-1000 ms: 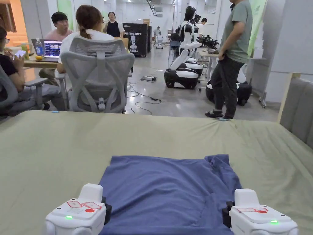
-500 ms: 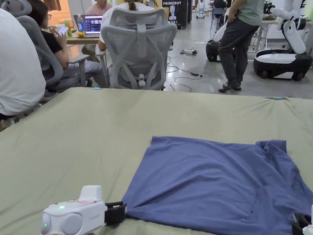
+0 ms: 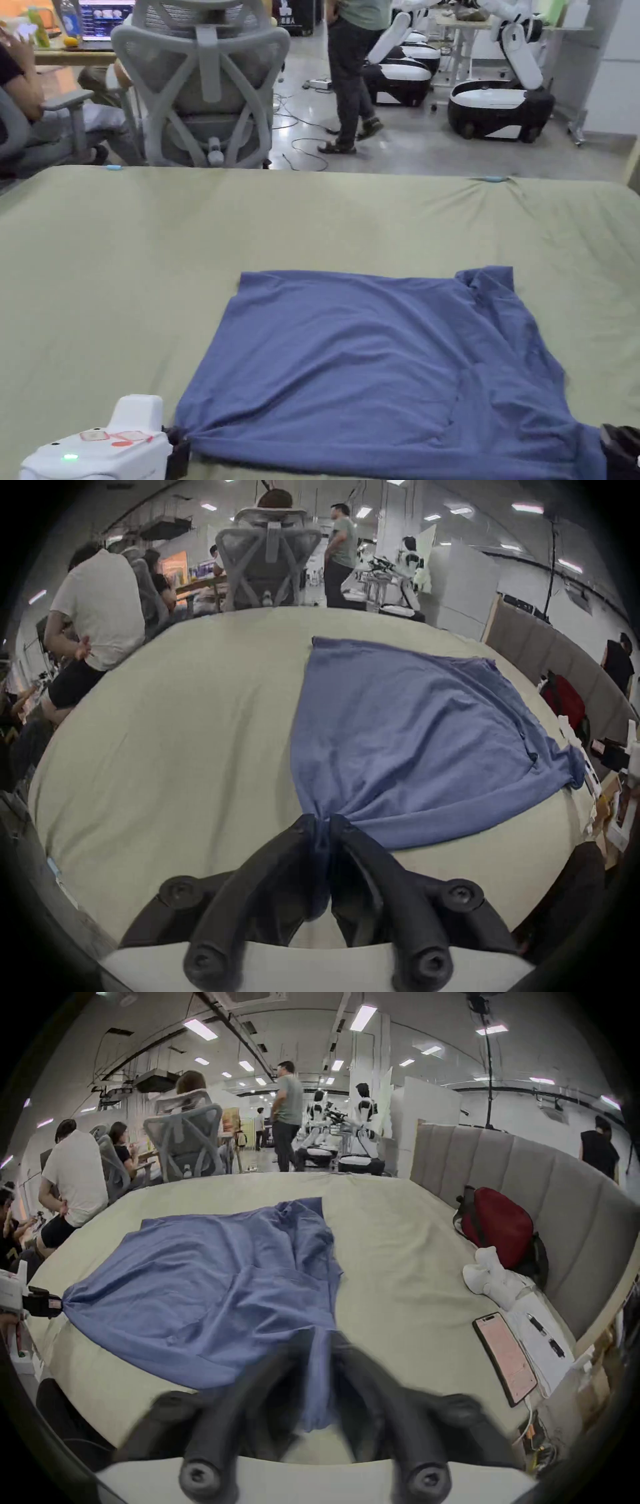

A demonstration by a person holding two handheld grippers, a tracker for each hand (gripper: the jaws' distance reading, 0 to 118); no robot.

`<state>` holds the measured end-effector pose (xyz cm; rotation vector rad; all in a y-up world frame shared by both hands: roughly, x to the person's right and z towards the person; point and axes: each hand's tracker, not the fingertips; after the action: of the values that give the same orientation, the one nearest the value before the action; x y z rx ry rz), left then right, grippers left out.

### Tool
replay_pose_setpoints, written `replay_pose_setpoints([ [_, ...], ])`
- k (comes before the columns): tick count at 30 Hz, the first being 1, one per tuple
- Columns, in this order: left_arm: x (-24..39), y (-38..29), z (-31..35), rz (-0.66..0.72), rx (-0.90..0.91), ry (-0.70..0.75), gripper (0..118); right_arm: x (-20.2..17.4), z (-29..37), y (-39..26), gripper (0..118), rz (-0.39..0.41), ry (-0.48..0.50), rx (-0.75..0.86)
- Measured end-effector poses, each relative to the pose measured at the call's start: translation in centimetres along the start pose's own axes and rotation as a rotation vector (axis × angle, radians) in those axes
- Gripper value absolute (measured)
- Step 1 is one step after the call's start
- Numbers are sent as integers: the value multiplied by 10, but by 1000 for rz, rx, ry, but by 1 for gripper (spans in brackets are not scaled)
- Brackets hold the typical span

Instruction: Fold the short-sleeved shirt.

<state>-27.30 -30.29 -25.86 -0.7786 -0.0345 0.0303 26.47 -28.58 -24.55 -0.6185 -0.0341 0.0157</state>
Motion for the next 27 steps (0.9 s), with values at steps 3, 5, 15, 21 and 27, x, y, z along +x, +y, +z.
replay_pose_setpoints([
  [3,4,5,2,1,17,-1,6,8,-7,-7,103,-15,21,-30],
  [5,6,7,0,-3,20,-1,6,8,-14,-12,102,-8,31,-22],
  [15,5,11,-2,-1,7,2,5,11,-47,-35,2,-38,90,-127],
  [21,8,46,10,-3,97,27,5,6,-20,12,3,26,33,13],
  [27,13,114,-37,5,124,33,5,-4,-73,78,3,88,-24,48],
])
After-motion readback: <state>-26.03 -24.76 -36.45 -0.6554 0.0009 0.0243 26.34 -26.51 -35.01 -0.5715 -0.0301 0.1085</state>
